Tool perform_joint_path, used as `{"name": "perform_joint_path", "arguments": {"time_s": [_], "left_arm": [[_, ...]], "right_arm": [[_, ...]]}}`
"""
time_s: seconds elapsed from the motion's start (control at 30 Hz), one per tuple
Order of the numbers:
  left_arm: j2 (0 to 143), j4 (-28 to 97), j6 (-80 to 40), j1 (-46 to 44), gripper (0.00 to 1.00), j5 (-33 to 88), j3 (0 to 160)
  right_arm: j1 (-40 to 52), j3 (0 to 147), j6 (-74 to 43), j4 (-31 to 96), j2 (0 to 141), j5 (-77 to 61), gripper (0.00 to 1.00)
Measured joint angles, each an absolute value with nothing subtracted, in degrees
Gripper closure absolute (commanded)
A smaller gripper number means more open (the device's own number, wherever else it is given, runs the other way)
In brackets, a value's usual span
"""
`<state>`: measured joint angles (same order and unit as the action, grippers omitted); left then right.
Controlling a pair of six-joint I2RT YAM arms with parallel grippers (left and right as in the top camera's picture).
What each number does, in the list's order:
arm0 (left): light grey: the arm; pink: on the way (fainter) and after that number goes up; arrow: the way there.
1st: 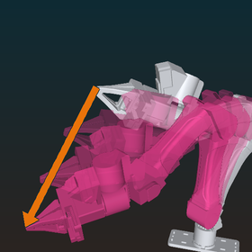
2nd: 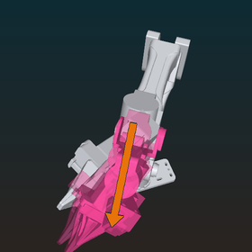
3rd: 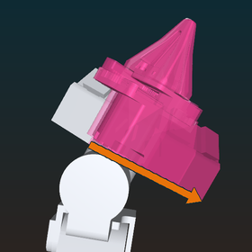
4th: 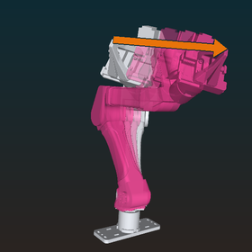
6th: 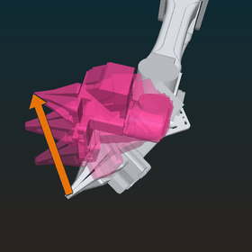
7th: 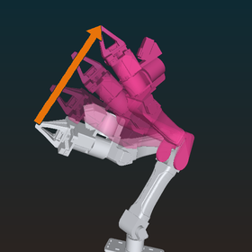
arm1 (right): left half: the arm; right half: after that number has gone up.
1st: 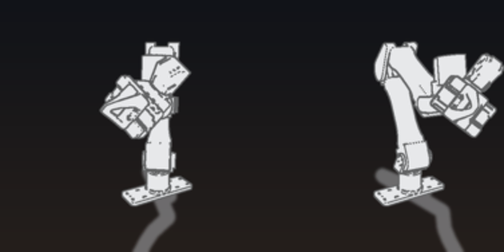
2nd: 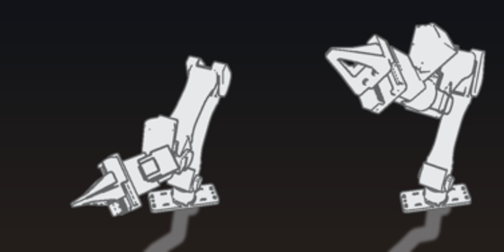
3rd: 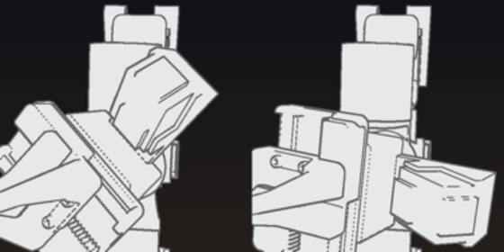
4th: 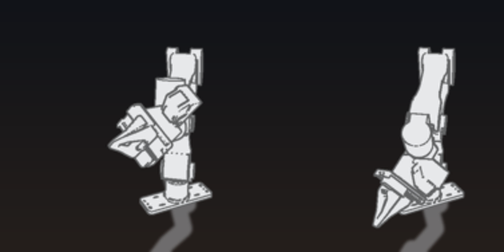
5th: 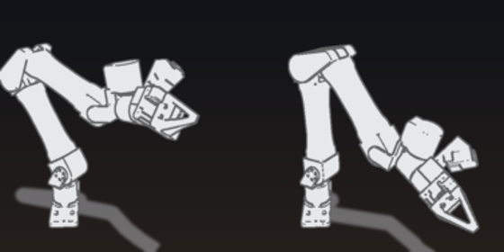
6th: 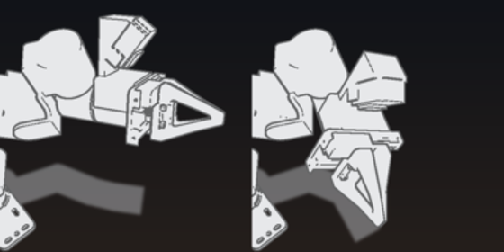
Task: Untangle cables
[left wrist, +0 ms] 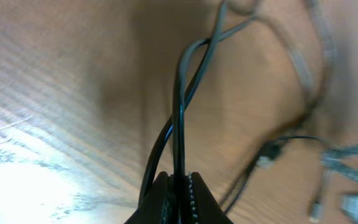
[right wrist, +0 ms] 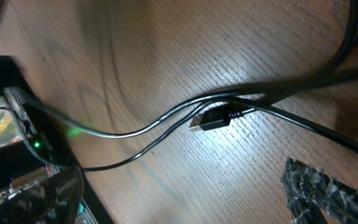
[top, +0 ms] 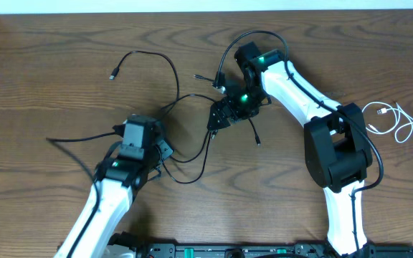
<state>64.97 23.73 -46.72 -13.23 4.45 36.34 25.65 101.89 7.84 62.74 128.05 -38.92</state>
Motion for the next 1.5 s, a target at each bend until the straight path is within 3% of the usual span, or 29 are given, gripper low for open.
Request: {"name": "perform_joint_path", "arguments": {"time_s": [0.3, 0.57, 0.7, 0.87, 0.9, 0.97, 1.0, 1.03, 1.1, 1.17, 1.23, 1.3, 1.5], "left_arm": [[51.3, 23.7, -46.7, -13.2, 0.92, 7.2, 36.3], [49.2, 23.2, -46.2, -13.2, 0.92, 8.3, 36.3], [49.9, 19.5, -39.6, -13.2, 0.92, 14.7, 36.2], [53.0, 18.6, -30.3, -13.2, 0.92, 24.3, 36.2], [53.9, 18.7, -29.5, -13.2, 0.92, 25.3, 36.2], [56.4, 18.6, -28.0, -13.2, 0.92, 27.4, 36.2], [57.2, 18.5, -27.7, -13.2, 0.92, 28.1, 36.2], [59.0, 18.1, -26.9, -13.2, 0.92, 29.1, 36.2], [60.8, 17.1, -26.0, -13.2, 0.93, 30.9, 36.2], [62.3, 15.9, -25.3, -13.2, 0.92, 32.6, 36.2], [63.4, 15.4, -24.9, -13.2, 0.92, 33.7, 36.2], [63.9, 14.9, -24.5, -13.2, 0.92, 34.5, 36.2], [63.9, 12.3, -23.9, -13.2, 0.92, 37.2, 36.2]], "right_arm": [[25.6, 101.9, 7.8, 62.7, 128.0, -38.8, 0.01], [25.6, 101.9, 7.8, 62.7, 128.0, -38.8, 0.01], [25.6, 101.9, 7.8, 62.7, 128.0, -38.8, 0.01], [25.6, 101.9, 6.5, 62.8, 128.0, -39.4, 0.36], [25.6, 101.9, 6.0, 62.8, 128.0, -39.4, 0.48], [25.6, 101.9, 5.7, 62.8, 128.0, -39.7, 0.55], [25.6, 101.9, 5.5, 62.8, 128.0, -39.8, 0.66], [25.6, 101.9, 5.5, 62.8, 128.0, -40.2, 0.71], [25.6, 101.9, 5.2, 63.1, 128.0, -40.9, 0.69], [25.6, 101.9, 5.2, 63.6, 128.0, -42.1, 0.48], [25.7, 101.9, 5.3, 64.1, 128.0, -43.2, 0.35], [25.8, 101.9, 5.3, 64.4, 128.0, -44.7, 0.30], [26.7, 101.9, 5.0, 64.6, 128.0, -48.0, 0.28]]}}
